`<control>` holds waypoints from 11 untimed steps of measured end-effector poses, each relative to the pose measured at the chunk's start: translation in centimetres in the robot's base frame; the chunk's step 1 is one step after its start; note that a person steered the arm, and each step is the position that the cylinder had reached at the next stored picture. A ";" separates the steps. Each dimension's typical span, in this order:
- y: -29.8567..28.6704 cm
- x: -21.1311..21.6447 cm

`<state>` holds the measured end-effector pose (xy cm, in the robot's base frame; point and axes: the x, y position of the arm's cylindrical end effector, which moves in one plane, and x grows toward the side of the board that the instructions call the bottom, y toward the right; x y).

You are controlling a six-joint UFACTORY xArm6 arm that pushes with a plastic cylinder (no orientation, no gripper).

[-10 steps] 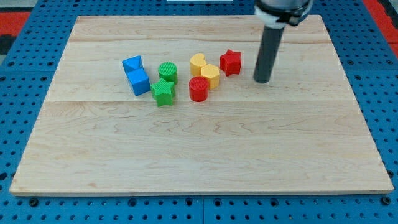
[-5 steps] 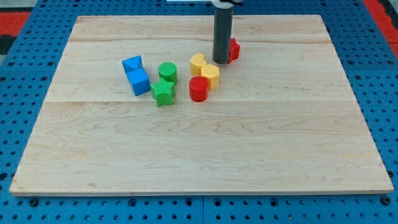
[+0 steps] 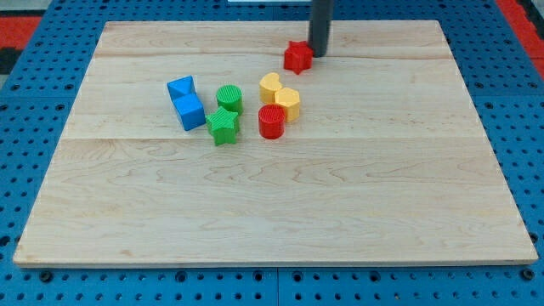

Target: Slide red star closer to green circle

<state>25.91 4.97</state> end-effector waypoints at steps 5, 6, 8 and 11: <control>0.4 -0.9; -0.1 -0.6; -5.1 -0.6; -3.0 0.2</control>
<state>26.08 1.95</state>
